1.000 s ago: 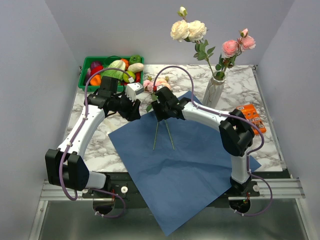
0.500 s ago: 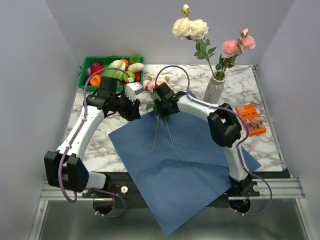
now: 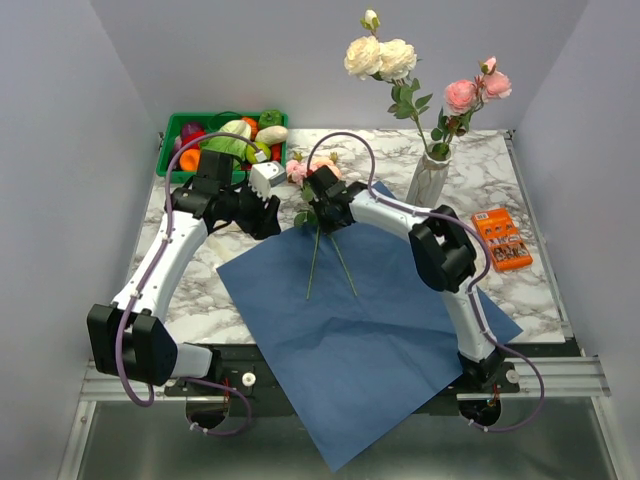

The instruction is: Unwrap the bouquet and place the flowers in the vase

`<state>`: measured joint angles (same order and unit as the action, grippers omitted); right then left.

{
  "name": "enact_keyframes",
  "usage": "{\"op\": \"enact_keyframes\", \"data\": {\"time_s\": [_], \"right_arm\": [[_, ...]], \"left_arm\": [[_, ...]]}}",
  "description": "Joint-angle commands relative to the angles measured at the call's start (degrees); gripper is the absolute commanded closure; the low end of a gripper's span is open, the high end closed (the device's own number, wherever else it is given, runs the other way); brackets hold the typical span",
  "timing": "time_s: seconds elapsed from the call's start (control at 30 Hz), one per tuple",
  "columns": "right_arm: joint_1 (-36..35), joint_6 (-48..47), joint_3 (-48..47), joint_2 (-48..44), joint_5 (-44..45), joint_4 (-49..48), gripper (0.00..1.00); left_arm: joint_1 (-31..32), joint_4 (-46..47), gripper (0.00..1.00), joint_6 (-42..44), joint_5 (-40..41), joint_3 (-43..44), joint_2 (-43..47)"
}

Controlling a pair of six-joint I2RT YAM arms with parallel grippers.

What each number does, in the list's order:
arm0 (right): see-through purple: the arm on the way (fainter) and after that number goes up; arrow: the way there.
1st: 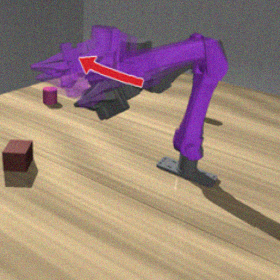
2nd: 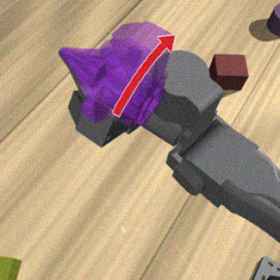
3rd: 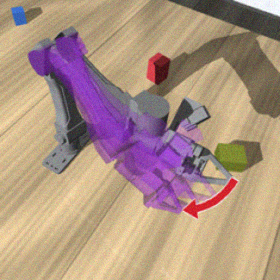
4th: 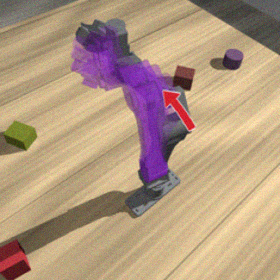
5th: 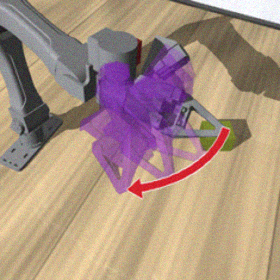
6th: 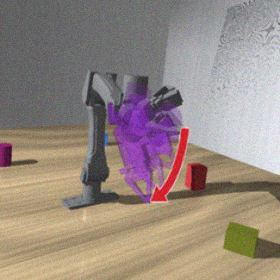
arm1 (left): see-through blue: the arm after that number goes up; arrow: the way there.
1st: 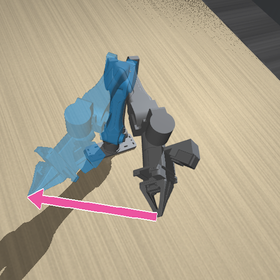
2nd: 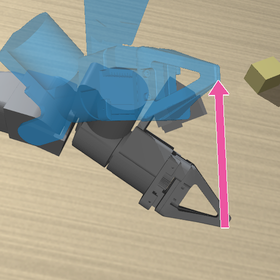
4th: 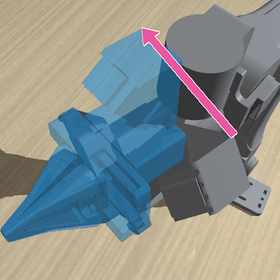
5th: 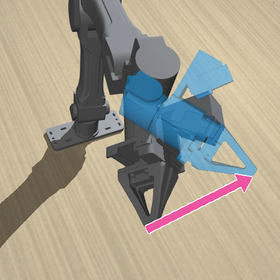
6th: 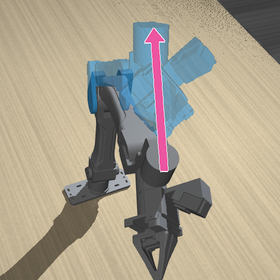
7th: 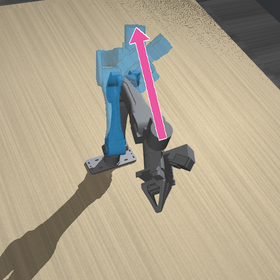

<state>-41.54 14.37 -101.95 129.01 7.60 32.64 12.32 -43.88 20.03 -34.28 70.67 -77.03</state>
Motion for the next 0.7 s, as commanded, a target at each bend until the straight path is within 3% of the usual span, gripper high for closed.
{"op": "enact_keyframes", "data": {"time_s": [0.0, 0.27, 0.43, 0.53, 0.67], "right_arm": [[-0.2, 1.4, -0.8, -0.9, -1.1, -0.3, 0.99], [-0.1, -2.1, 3.9, -18.5, 2.4, -5.5, 0.99], [-0.3, -9.1, 6.1, -29.8, -3.0, -10.2, 0.99], [-0.4, -13.8, 9.1, -36.8, -7.1, -15.9, 0.99], [-0.5, -21.4, 12.4, -44.4, -6.4, -25.4, 0.99]], "left_arm": [[-0.5, -0.7, 0.4, -0.9, 1.3, 2.6, 0.6], [-1.2, 0.0, 0.4, -2.5, 0.4, 3.0, -0.1], [-2.0, 0.9, 0.4, -3.9, -0.3, 3.2, -0.6], [-2.8, 1.4, 0.41, -4.5, -1.3, 3.3, -0.7], [-3.4, 1.6, 0.41, -5.1, -2.2, 3.9, -1.4]]}}
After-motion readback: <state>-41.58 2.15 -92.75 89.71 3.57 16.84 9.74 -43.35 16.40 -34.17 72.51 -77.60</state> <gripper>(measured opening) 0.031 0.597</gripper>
